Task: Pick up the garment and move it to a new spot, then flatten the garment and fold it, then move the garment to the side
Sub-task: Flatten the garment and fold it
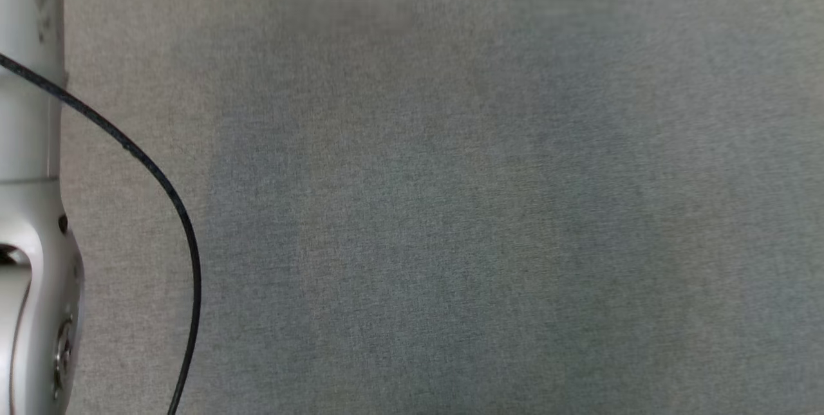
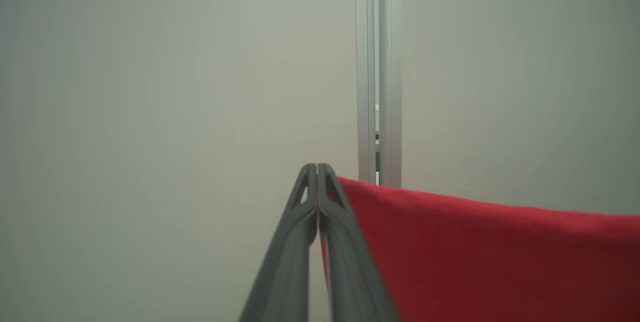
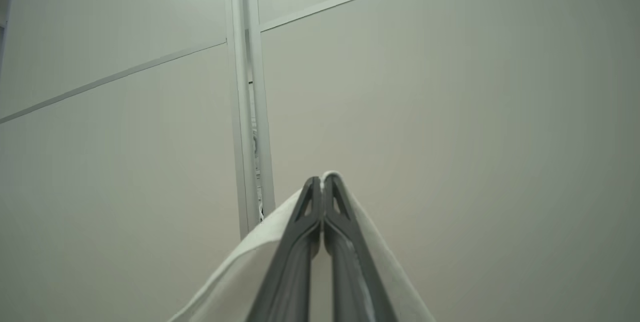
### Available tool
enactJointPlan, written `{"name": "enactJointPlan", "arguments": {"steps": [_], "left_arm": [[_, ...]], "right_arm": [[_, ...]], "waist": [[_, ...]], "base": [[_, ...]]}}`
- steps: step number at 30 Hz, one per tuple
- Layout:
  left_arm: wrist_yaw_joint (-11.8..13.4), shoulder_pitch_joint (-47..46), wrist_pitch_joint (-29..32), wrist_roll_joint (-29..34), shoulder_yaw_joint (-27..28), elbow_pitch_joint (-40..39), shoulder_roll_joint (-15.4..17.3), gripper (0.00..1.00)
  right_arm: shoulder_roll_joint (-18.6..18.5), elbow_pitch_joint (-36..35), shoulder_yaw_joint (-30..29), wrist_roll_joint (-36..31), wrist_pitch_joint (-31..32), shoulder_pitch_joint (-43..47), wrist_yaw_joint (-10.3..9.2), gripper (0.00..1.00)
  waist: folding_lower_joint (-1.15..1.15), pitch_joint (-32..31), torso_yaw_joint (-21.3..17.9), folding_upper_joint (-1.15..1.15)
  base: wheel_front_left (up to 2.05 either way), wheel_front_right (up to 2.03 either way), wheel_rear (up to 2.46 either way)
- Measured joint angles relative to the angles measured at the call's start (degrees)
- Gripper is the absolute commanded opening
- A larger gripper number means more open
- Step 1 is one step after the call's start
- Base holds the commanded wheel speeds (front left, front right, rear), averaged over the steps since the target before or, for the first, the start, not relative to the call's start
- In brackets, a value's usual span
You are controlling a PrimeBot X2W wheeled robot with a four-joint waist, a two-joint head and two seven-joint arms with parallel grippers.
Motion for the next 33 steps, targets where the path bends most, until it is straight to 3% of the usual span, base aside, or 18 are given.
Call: {"name": "enactJointPlan", "arguments": {"steps": [5,11,21,33], "left_arm": [[0.0,-4.8,-4.8,0.0,0.1,4.8,-1.9,0.0],[-1.6,-3.4,-5.6,0.1,-0.6,8.0,-3.6,0.0],[-3.1,8.4,-5.7,2.5,-2.0,9.8,-4.7,0.0],[-4.2,25.9,-5.7,7.0,-4.7,9.3,-3.6,0.0]], "right_arm": [[1.6,2.0,-2.7,-0.7,-1.8,-3.2,0.0,0.0],[2.1,0.9,-1.5,1.2,-1.9,4.1,0.0,0.0],[0.7,-0.7,2.3,7.3,-1.9,20.2,0.0,0.0],[-2.4,-2.4,7.1,15.9,-1.9,40.8,0.01,0.0]], "waist": [[0.0,3.0,0.9,0.0],[0.0,5.1,1.7,0.0],[0.0,4.4,1.7,0.0],[0.0,-3.6,0.9,0.0]], "base": [[0.0,0.0,0.0],[0.0,0.0,0.0],[0.0,0.0,0.0],[0.0,0.0,0.0]]}}
